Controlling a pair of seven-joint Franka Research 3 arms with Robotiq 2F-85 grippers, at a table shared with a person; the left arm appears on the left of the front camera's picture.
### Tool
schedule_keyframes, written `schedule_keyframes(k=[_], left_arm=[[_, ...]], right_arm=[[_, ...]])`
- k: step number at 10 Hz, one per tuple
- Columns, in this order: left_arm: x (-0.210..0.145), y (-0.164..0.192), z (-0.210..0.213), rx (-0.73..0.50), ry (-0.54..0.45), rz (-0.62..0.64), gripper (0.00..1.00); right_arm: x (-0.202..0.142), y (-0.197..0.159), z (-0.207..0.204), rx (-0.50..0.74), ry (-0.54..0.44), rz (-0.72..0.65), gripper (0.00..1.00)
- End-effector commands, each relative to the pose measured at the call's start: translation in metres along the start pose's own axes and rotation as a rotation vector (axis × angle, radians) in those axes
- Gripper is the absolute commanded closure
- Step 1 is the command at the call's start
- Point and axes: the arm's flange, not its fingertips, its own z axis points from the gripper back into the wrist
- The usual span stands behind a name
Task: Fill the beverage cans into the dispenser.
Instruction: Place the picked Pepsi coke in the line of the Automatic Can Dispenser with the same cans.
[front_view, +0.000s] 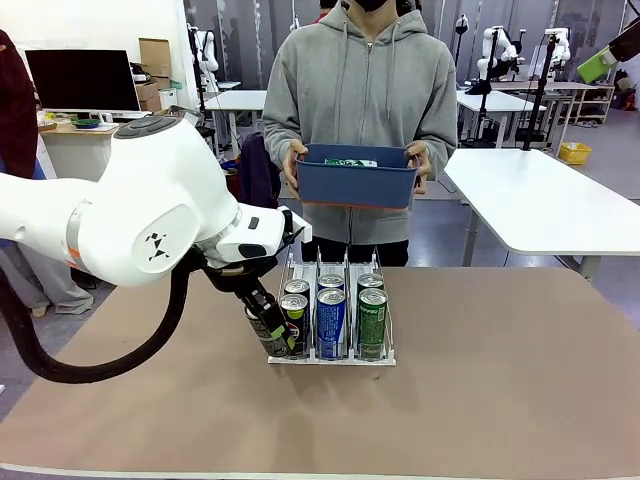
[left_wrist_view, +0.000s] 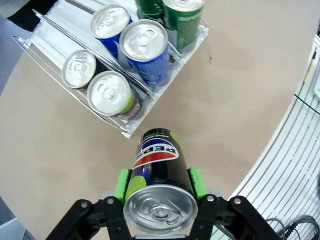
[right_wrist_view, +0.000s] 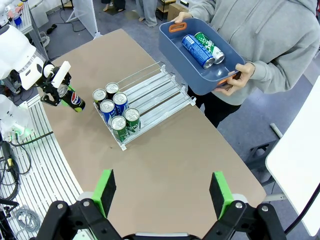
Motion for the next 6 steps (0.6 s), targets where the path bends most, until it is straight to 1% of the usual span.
schedule_keyframes(k=[1,4,6], left_arm=[[0.023,0.012,-0.014,0.085,0.008,0.009,0.42],[0.034,0.021,-0.028,0.094,0.016,0.026,0.42],[0.042,0.029,-0.039,0.102,-0.001,0.051,0.42]], right_arm=[[0.0,0.0,0.0,0.001,0.0,0.0,0.0],[0.0,0.0,0.0,0.001,0.0,0.0,0.0],[0.0,0.0,0.0,0.001,0.0,0.0,0.0]])
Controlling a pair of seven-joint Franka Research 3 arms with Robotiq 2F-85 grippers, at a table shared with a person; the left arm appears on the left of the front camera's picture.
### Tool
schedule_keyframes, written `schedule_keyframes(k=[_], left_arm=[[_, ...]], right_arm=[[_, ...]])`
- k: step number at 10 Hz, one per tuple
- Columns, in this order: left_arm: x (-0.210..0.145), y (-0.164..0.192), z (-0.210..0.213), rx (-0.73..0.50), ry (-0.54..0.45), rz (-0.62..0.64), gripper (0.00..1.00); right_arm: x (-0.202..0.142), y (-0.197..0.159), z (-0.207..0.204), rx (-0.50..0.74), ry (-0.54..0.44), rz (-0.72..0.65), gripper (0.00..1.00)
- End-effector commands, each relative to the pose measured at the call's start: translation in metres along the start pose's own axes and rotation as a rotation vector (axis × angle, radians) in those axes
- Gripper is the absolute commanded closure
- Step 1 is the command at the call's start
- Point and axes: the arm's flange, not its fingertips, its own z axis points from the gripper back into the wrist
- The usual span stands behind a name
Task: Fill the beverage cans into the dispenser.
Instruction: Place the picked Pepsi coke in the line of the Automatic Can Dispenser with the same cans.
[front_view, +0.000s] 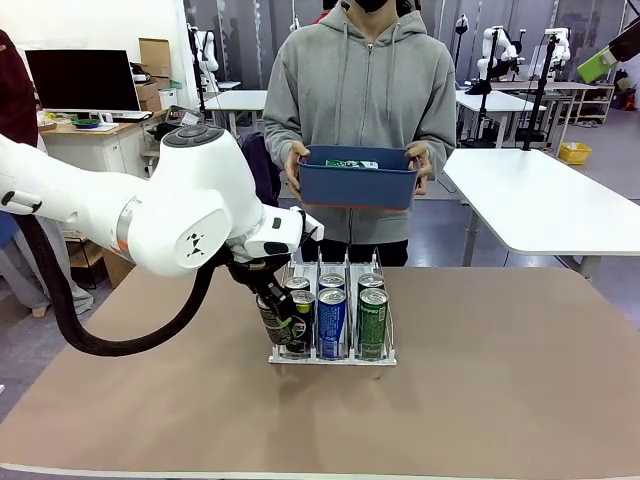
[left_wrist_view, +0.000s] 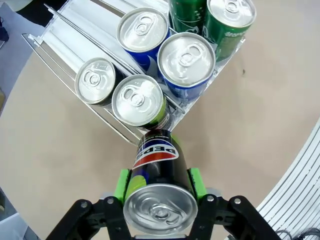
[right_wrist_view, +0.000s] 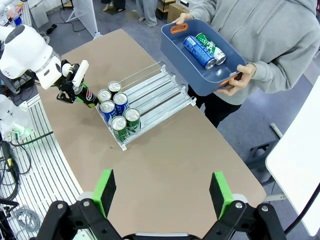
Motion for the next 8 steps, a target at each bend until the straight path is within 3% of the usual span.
schedule_keyframes(k=[1,5,8], left_arm=[[0.018,0.008,-0.008,0.041,-0.036,0.024,0.42],[0.036,0.008,-0.016,-0.035,-0.047,0.026,0.42],[0.045,0.016,-0.026,-0.013,-0.077,0.052,0.42]], right_arm=[[0.0,-0.001,0.0,0.001,0.0,0.0,0.0],[0.0,-0.001,0.0,0.001,0.0,0.0,0.0],[0.0,-0.001,0.0,0.001,0.0,0.0,0.0]])
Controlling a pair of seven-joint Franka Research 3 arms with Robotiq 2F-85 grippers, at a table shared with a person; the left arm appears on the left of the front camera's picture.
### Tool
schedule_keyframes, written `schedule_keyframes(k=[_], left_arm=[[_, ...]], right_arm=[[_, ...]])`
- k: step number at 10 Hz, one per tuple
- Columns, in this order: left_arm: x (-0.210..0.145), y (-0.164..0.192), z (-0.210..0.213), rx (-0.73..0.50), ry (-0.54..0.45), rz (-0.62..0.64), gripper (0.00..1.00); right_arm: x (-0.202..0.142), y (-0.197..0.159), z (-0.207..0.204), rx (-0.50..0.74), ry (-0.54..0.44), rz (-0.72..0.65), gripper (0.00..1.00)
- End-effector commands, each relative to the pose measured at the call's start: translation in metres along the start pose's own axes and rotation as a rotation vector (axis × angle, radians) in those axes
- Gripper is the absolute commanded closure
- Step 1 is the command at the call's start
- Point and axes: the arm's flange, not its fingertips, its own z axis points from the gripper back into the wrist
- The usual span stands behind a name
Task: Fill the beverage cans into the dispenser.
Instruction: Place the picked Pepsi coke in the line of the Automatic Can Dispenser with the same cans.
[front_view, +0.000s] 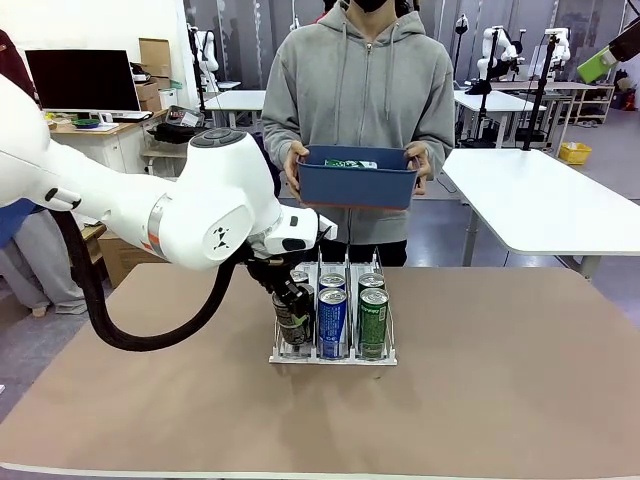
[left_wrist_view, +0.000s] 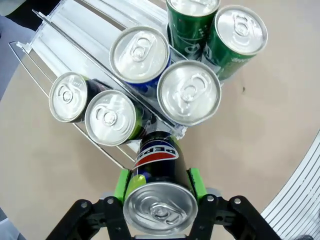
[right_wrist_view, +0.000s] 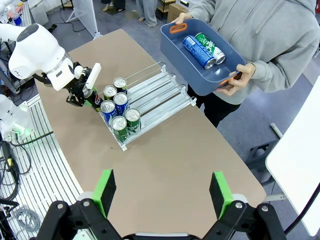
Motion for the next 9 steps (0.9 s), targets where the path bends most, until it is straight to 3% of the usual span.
schedule_keyframes(k=[1,5,9], left_arm=[[0.019,0.012,-0.007,0.03,-0.094,0.028,0.42],[0.026,0.016,-0.021,0.083,-0.079,0.022,0.42],[0.021,0.017,-0.036,0.035,0.047,0.041,0.42]], right_arm=[[0.0,0.0,0.0,0.001,0.0,0.0,0.0],[0.0,0.0,0.0,0.001,0.0,0.0,0.0],[0.0,0.0,0.0,0.001,0.0,0.0,0.0]])
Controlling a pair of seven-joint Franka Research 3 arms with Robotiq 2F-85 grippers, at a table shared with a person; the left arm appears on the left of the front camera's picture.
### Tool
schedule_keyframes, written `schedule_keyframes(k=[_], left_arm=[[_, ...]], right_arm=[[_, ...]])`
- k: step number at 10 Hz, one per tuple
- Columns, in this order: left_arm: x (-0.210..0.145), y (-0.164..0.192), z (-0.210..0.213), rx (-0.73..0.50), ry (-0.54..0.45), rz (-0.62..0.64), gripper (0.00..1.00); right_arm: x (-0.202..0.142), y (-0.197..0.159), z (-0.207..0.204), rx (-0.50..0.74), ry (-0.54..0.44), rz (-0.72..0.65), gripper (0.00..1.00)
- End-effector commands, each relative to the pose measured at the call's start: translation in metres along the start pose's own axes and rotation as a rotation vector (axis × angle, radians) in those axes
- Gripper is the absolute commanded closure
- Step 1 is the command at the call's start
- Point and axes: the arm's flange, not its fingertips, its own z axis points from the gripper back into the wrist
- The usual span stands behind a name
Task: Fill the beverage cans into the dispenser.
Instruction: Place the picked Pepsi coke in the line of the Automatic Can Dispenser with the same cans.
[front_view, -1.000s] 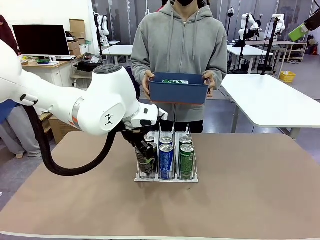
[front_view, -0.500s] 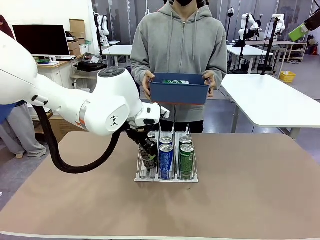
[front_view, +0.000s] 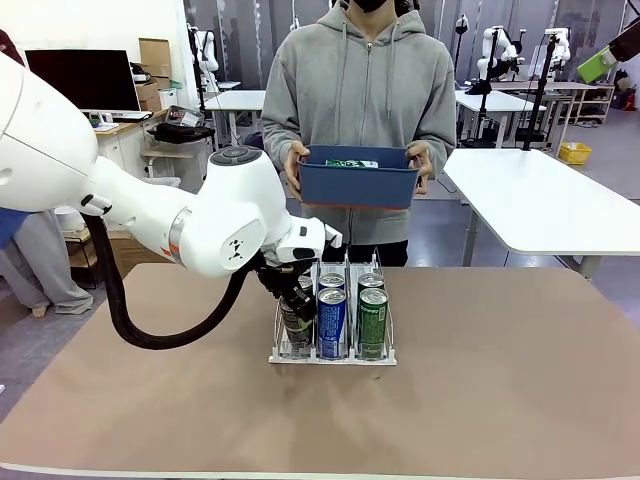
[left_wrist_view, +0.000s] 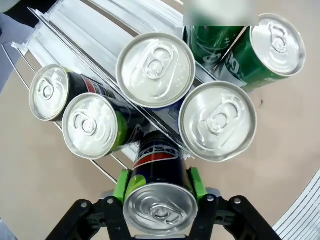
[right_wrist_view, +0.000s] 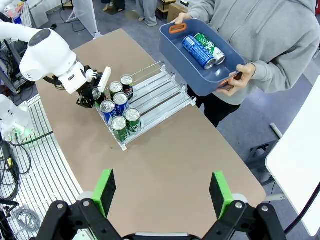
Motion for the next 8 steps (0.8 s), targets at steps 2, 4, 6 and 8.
schedule_keyframes(k=[2,4,6,8], left_arm=[[0.008,0.006,-0.005,0.011,0.06,0.035,0.42],[0.006,0.007,0.001,0.017,0.064,0.054,0.23],[0.004,0.006,0.011,0.025,0.039,0.061,0.21],[-0.003,-0.001,0.031,0.031,-0.013,0.07,0.01]], right_arm=[[0.0,0.0,0.0,0.001,0.0,0.0,0.0],[0.0,0.0,0.0,0.001,0.0,0.0,0.0],[0.0,0.0,0.0,0.001,0.0,0.0,0.0],[0.0,0.0,0.0,0.001,0.0,0.0,0.0]])
